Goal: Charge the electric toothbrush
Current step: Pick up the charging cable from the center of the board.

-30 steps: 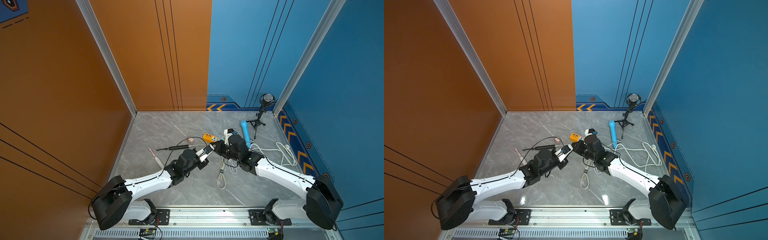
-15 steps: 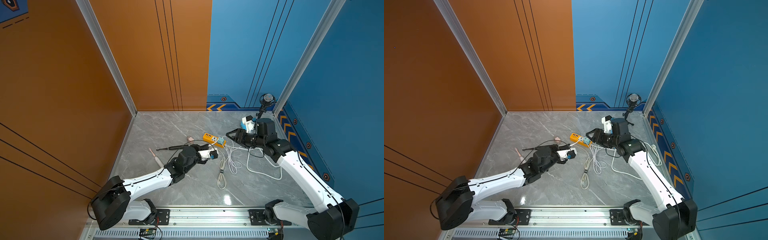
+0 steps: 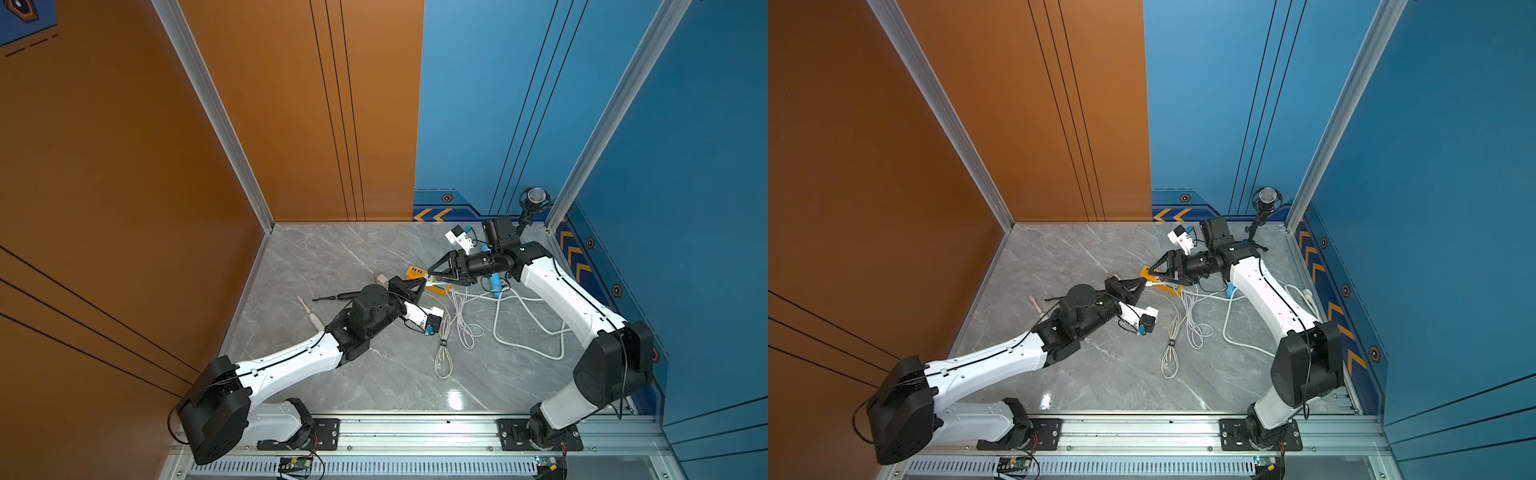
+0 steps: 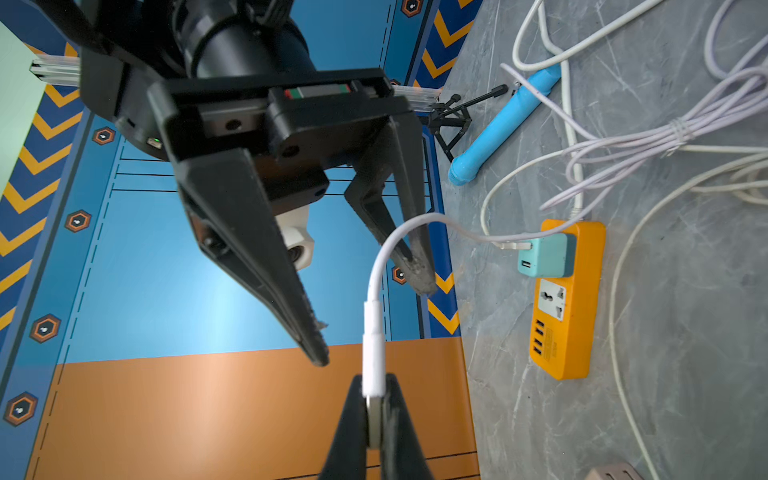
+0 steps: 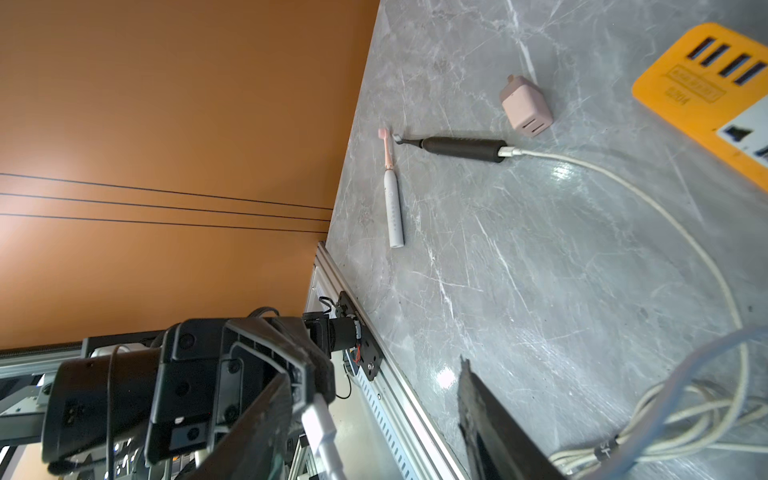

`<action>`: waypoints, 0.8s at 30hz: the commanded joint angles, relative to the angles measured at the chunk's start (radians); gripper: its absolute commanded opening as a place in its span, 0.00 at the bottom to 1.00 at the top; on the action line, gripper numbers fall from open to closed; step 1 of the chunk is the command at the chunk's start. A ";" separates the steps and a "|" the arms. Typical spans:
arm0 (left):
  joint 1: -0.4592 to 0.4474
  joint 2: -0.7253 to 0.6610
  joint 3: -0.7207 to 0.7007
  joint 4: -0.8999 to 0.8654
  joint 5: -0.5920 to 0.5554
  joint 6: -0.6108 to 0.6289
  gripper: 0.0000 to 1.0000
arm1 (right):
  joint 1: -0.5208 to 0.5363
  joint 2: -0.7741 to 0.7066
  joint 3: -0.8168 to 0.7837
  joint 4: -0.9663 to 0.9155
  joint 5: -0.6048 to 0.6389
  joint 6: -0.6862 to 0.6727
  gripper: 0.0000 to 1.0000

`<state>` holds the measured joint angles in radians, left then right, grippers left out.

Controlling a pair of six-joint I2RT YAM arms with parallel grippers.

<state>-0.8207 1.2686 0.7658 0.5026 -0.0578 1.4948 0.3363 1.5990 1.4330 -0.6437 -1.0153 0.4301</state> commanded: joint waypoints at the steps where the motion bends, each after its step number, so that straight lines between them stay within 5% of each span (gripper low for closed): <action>1: 0.022 -0.009 0.025 0.024 0.063 0.055 0.00 | 0.023 -0.014 -0.008 0.029 -0.095 0.008 0.56; 7: 0.054 0.026 0.014 0.122 0.067 -0.007 0.00 | 0.033 -0.027 -0.072 0.246 -0.105 0.226 0.23; 10: 0.060 0.043 0.021 0.132 0.067 -0.028 0.00 | 0.041 -0.039 -0.086 0.290 -0.094 0.271 0.15; 12: 0.061 0.054 0.029 0.137 0.057 -0.037 0.00 | 0.043 -0.045 -0.097 0.322 -0.093 0.307 0.16; 17: 0.060 0.071 0.041 0.187 0.020 -0.074 0.00 | 0.049 -0.046 -0.111 0.332 -0.103 0.338 0.40; 24: 0.061 0.093 0.046 0.266 -0.017 -0.045 0.00 | 0.044 -0.052 -0.113 0.334 -0.110 0.360 0.33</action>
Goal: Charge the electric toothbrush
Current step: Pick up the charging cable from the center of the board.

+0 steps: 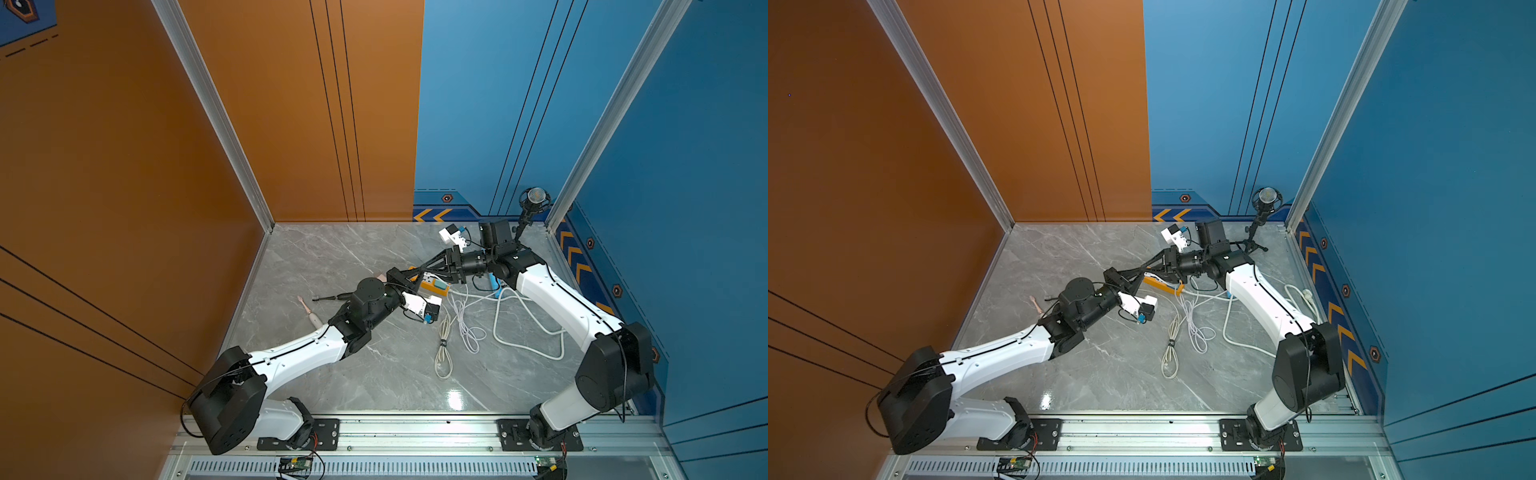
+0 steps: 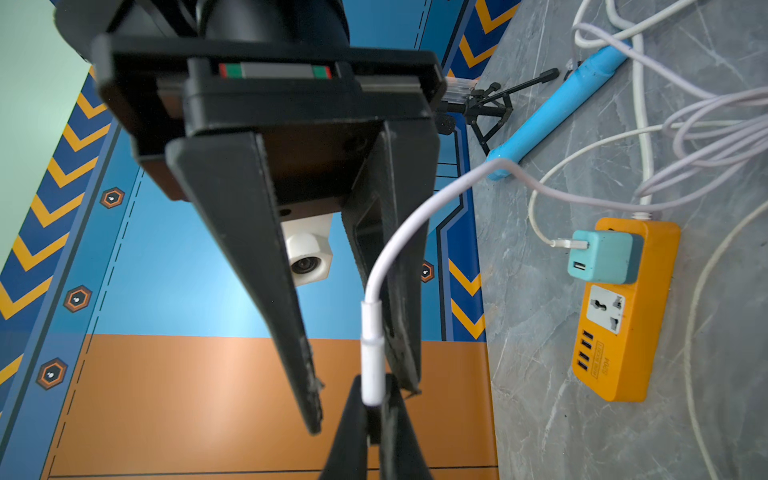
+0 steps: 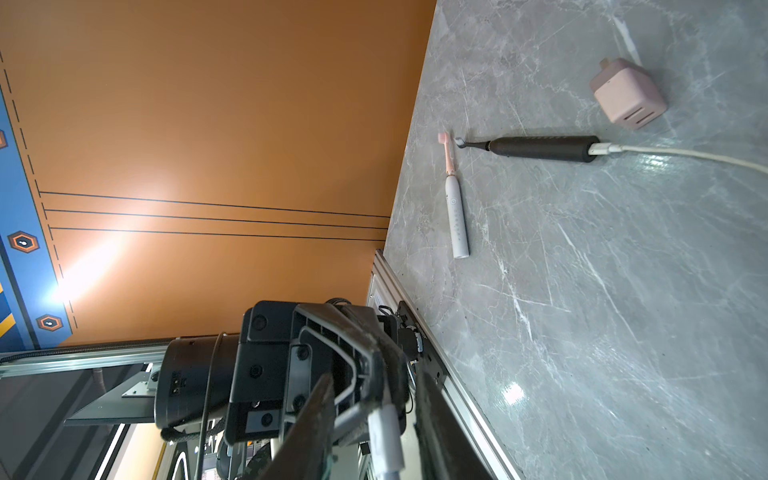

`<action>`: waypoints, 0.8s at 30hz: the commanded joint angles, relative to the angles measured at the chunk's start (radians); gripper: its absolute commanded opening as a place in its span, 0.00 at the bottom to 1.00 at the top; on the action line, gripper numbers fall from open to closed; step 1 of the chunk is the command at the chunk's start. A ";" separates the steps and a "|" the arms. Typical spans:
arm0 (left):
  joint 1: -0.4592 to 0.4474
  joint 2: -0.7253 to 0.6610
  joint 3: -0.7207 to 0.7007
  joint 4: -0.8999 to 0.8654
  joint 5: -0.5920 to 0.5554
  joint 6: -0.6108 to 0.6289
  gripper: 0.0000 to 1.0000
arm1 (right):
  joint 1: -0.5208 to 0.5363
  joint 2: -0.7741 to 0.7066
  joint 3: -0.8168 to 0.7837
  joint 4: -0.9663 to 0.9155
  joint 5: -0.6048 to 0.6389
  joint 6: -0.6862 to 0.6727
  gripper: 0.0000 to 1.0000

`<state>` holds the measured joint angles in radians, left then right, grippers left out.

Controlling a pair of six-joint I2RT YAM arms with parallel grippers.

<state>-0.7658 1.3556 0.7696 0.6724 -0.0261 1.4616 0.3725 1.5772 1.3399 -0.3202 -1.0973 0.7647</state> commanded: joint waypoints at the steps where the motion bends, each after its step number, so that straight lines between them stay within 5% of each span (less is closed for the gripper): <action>1: 0.009 0.008 0.043 0.100 -0.055 -0.013 0.00 | 0.007 -0.031 -0.021 0.011 -0.029 0.027 0.33; 13: 0.033 -0.013 0.032 0.112 -0.091 -0.067 0.00 | -0.029 -0.075 -0.060 0.093 -0.015 0.110 0.13; 24: 0.036 0.011 0.046 0.112 -0.090 -0.077 0.00 | -0.009 -0.095 -0.089 0.171 -0.002 0.173 0.12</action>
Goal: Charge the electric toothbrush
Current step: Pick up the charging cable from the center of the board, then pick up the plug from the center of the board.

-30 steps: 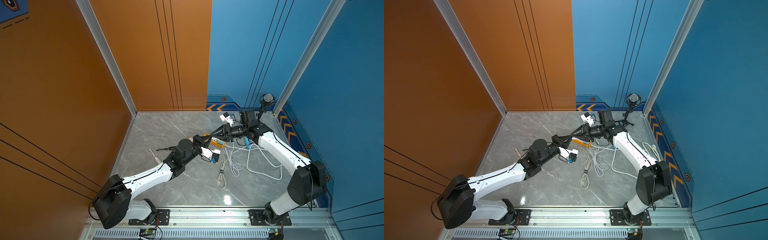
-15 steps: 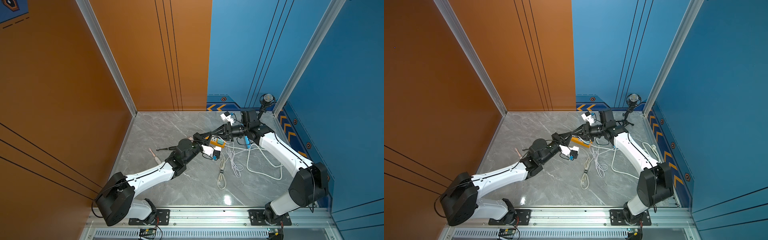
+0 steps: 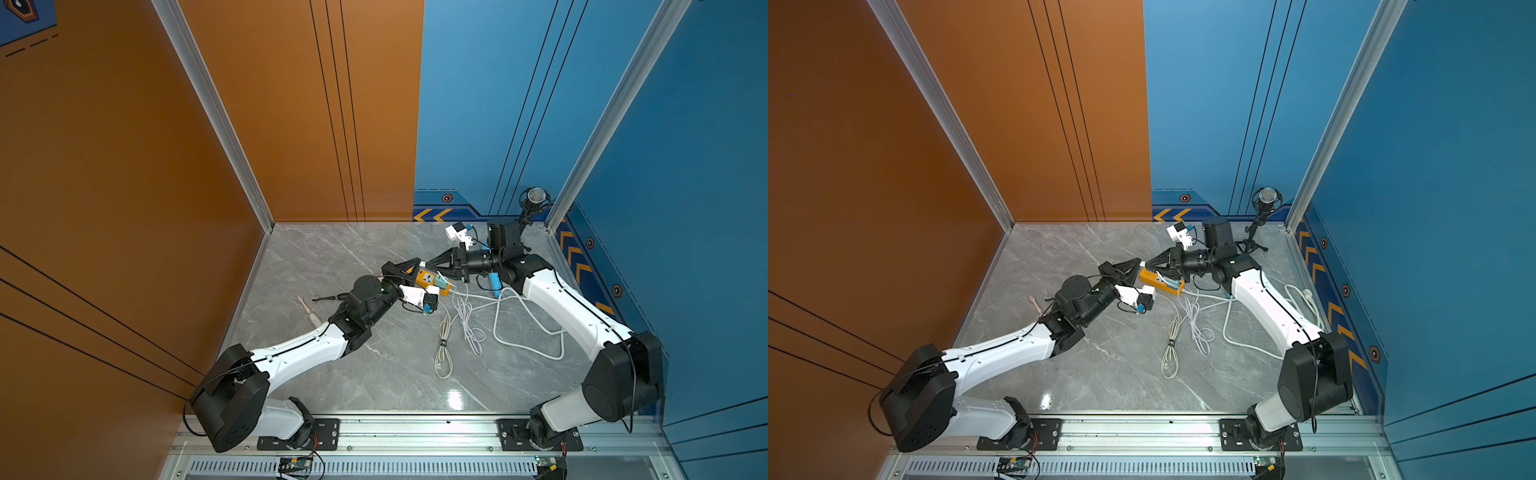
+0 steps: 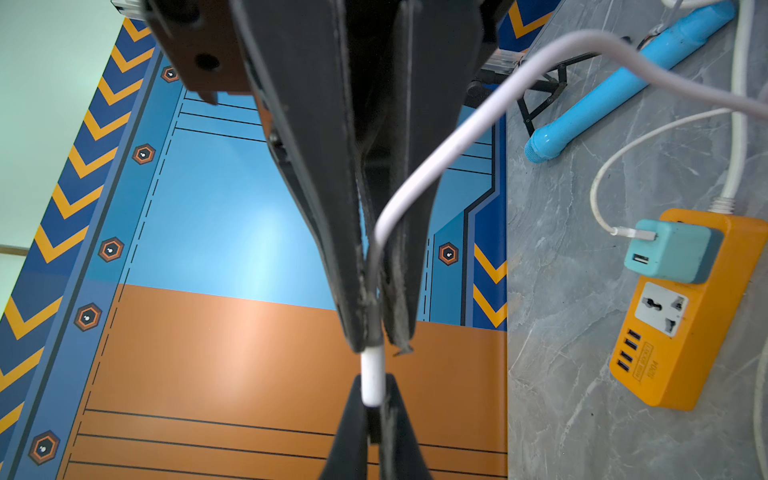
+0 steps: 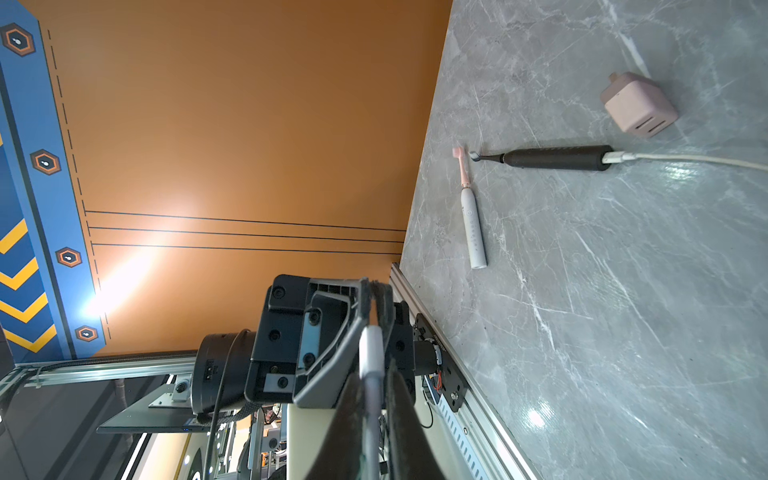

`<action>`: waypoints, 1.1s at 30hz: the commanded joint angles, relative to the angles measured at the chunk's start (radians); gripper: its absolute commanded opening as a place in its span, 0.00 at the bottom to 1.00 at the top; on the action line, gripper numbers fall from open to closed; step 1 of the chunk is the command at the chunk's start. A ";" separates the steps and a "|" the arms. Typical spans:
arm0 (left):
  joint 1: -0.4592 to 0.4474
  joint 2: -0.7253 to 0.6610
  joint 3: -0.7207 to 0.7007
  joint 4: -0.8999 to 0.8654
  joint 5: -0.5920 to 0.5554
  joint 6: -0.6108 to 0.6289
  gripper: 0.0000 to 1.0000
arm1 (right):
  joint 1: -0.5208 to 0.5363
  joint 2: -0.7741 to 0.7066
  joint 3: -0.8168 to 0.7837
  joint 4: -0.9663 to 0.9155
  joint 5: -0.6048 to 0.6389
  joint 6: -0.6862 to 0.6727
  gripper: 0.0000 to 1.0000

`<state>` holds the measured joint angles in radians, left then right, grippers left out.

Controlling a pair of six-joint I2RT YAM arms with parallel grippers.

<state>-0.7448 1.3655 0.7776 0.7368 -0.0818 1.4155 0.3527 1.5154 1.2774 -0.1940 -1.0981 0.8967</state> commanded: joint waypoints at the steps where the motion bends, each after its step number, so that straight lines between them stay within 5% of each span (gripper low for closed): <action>1: 0.015 0.002 0.041 0.047 -0.033 -0.033 0.00 | 0.011 -0.035 -0.028 0.054 0.000 0.048 0.11; 6: 0.010 -0.001 0.035 0.045 -0.013 -0.058 0.00 | 0.007 -0.042 -0.030 0.082 0.034 0.048 0.02; 7: 0.013 -0.004 0.035 0.044 -0.003 -0.089 0.07 | 0.001 -0.047 -0.030 0.081 0.047 0.038 0.00; 9: 0.015 -0.024 0.036 0.041 0.001 -0.253 0.37 | -0.018 -0.063 -0.024 0.037 0.085 -0.026 0.00; 12: 0.019 -0.091 0.080 -0.095 -0.115 -0.665 0.67 | -0.054 -0.075 0.034 -0.204 0.172 -0.262 0.00; 15: 0.081 -0.139 0.291 -0.676 -0.192 -1.058 0.99 | -0.095 -0.078 0.045 -0.326 0.252 -0.395 0.00; 17: 0.177 -0.091 0.433 -1.007 -0.117 -1.297 0.98 | -0.104 -0.087 0.034 -0.362 0.299 -0.434 0.00; 21: 0.262 0.024 0.555 -1.303 -0.112 -1.550 0.87 | -0.091 -0.109 0.010 -0.371 0.345 -0.461 0.00; 28: 0.423 0.253 0.725 -1.494 0.080 -1.844 0.79 | -0.082 -0.138 -0.004 -0.383 0.385 -0.472 0.00; 31: 0.441 0.358 0.797 -1.493 0.195 -1.763 0.78 | -0.080 -0.142 -0.010 -0.389 0.391 -0.485 0.00; 33: 0.426 0.429 0.850 -1.494 0.252 -1.479 0.78 | -0.080 -0.142 -0.013 -0.389 0.389 -0.489 0.00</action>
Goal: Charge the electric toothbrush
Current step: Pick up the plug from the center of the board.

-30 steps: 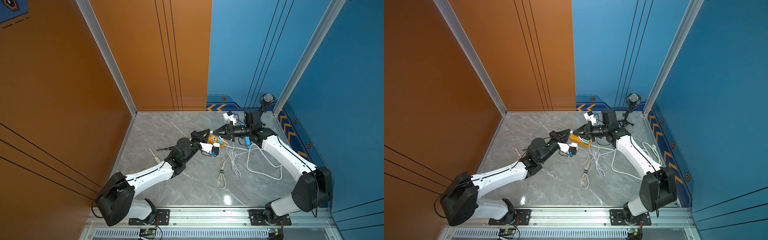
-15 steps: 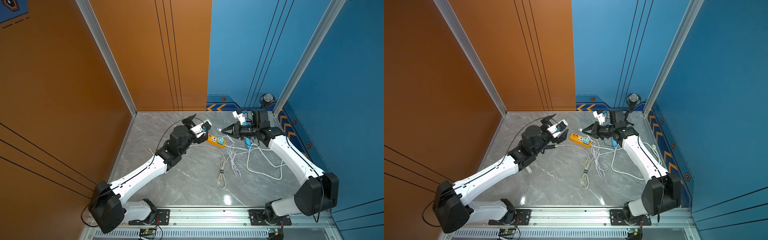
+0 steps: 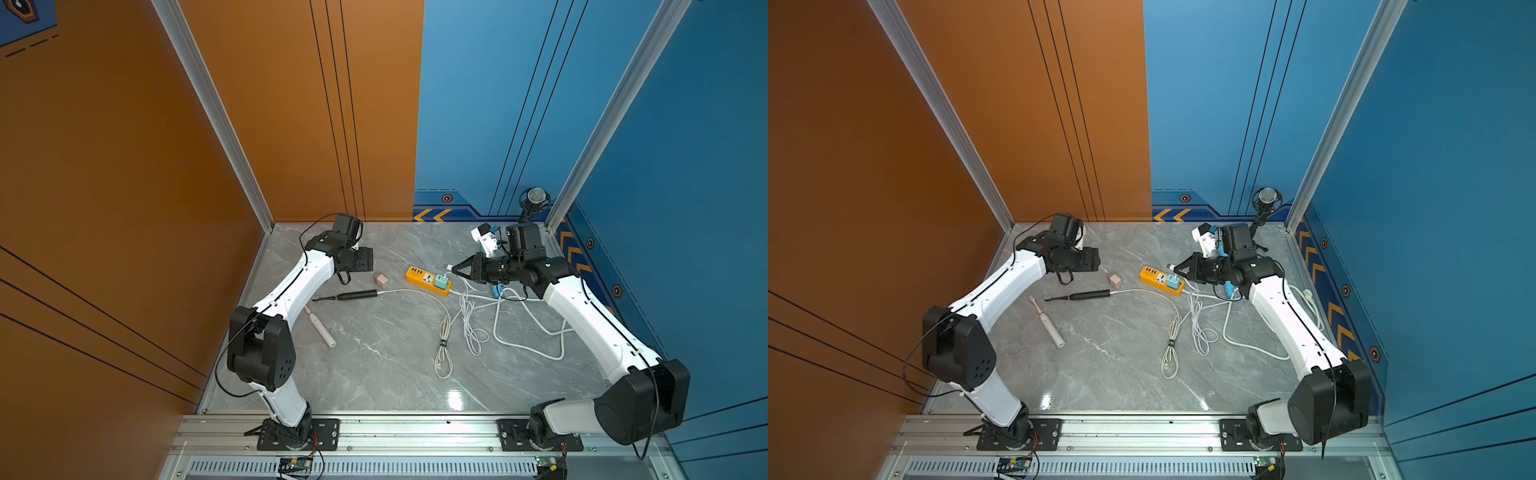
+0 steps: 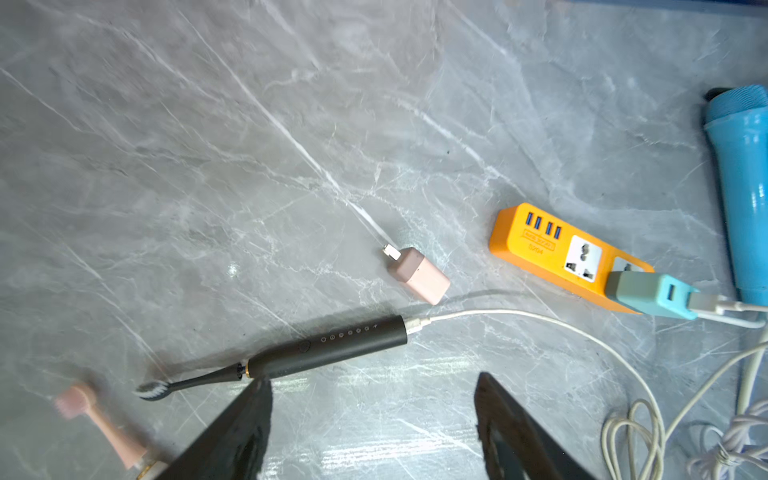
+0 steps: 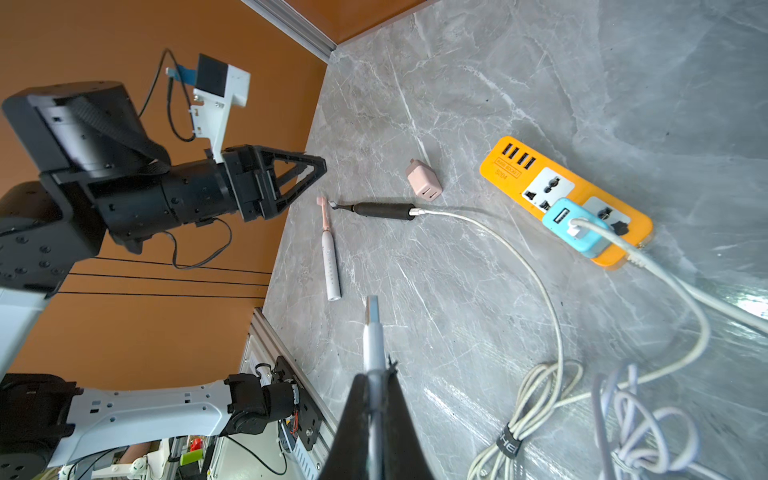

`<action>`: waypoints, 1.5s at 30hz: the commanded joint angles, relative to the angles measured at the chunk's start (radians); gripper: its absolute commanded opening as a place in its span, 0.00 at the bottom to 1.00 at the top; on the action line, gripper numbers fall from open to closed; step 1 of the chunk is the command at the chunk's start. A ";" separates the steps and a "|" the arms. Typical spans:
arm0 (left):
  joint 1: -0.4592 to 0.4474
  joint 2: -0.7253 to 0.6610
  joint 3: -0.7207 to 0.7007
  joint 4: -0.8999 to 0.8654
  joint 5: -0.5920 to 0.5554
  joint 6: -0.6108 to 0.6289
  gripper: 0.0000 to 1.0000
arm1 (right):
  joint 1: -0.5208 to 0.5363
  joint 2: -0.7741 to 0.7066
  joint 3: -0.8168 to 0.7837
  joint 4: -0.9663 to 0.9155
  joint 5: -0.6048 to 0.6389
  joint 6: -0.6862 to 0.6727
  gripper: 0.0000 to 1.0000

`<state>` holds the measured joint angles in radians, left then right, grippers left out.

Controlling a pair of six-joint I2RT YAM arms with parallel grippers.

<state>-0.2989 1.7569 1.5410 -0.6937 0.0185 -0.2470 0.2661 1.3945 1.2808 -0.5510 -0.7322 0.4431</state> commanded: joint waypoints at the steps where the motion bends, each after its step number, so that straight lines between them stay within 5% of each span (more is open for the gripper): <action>1: -0.022 0.049 0.091 -0.063 0.175 0.308 0.81 | 0.009 -0.020 -0.017 -0.032 0.022 -0.035 0.00; 6: -0.021 0.054 0.025 -0.062 0.209 1.040 0.79 | 0.025 -0.017 -0.020 -0.021 0.007 -0.035 0.01; 9: 0.010 0.062 0.017 -0.063 0.334 1.295 0.73 | 0.028 -0.020 -0.020 -0.021 -0.007 -0.038 0.01; 12: 0.049 0.097 0.025 -0.063 0.504 1.414 0.68 | 0.027 -0.027 -0.023 -0.023 -0.015 -0.038 0.01; 17: 0.084 0.214 0.081 -0.071 0.647 1.482 0.66 | 0.028 -0.044 -0.027 -0.024 -0.022 -0.028 0.01; 28: 0.080 0.382 0.190 -0.085 0.579 1.651 0.59 | 0.032 -0.059 -0.036 -0.035 -0.015 0.005 0.01; 45: 0.061 0.503 0.255 -0.097 0.551 1.707 0.56 | 0.035 -0.033 0.000 -0.065 -0.011 0.006 0.01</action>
<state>-0.2352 2.2467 1.7771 -0.7155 0.4614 1.2510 0.2939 1.3529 1.2552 -0.5934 -0.7357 0.4450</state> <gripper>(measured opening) 0.558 0.078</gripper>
